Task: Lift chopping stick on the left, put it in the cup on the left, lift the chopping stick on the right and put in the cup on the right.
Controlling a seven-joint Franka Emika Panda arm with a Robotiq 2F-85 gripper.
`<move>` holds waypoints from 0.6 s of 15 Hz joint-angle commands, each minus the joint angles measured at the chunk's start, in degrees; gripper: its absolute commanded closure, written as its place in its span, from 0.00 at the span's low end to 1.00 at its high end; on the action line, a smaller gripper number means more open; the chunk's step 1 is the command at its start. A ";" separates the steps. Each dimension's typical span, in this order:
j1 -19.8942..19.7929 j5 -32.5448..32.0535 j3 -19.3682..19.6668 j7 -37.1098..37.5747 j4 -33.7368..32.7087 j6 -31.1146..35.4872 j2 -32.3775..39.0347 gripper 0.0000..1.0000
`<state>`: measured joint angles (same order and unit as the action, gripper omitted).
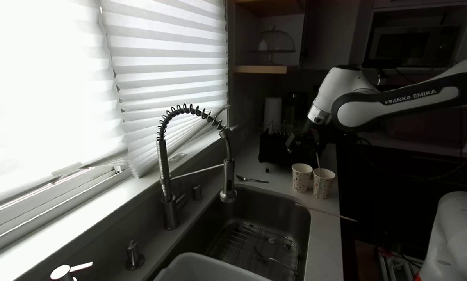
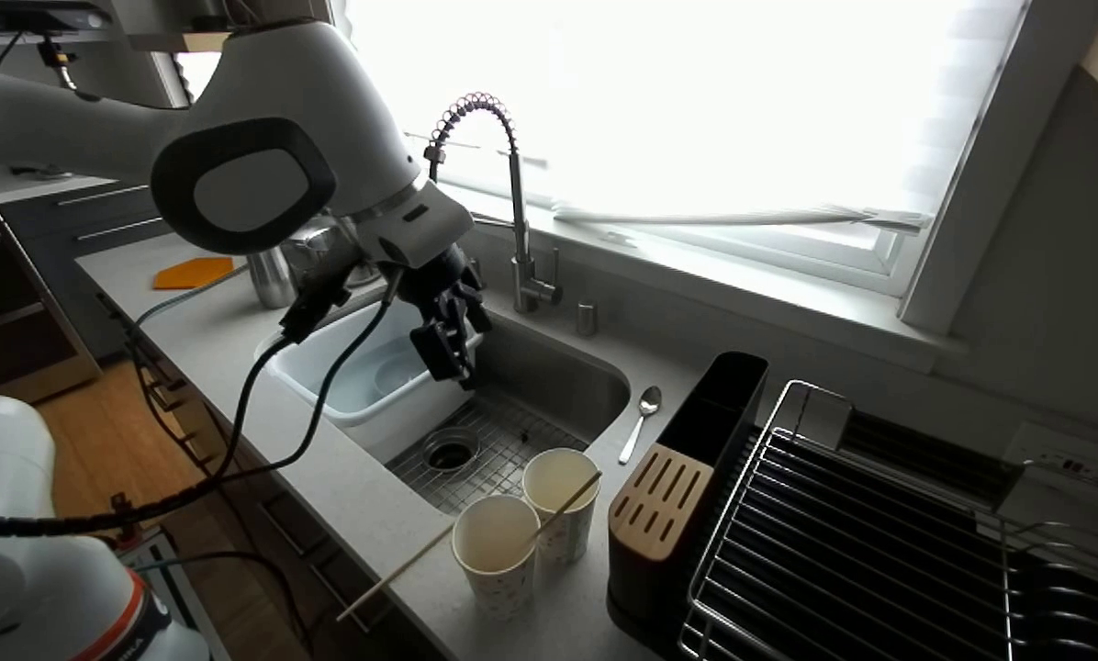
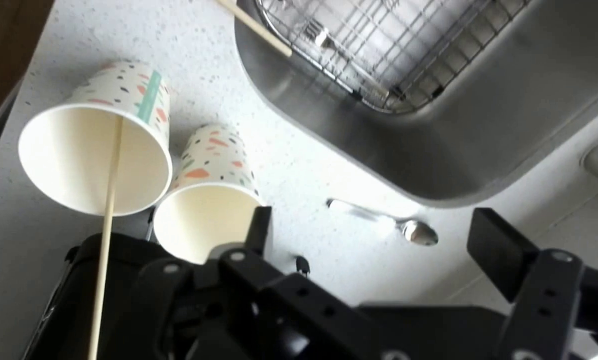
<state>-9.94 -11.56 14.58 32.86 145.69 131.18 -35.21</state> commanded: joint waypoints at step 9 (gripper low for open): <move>-3.90 4.73 -4.80 -15.05 -0.34 -12.52 0.22 0.00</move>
<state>-11.74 -8.14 11.60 18.91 145.43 118.65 -35.25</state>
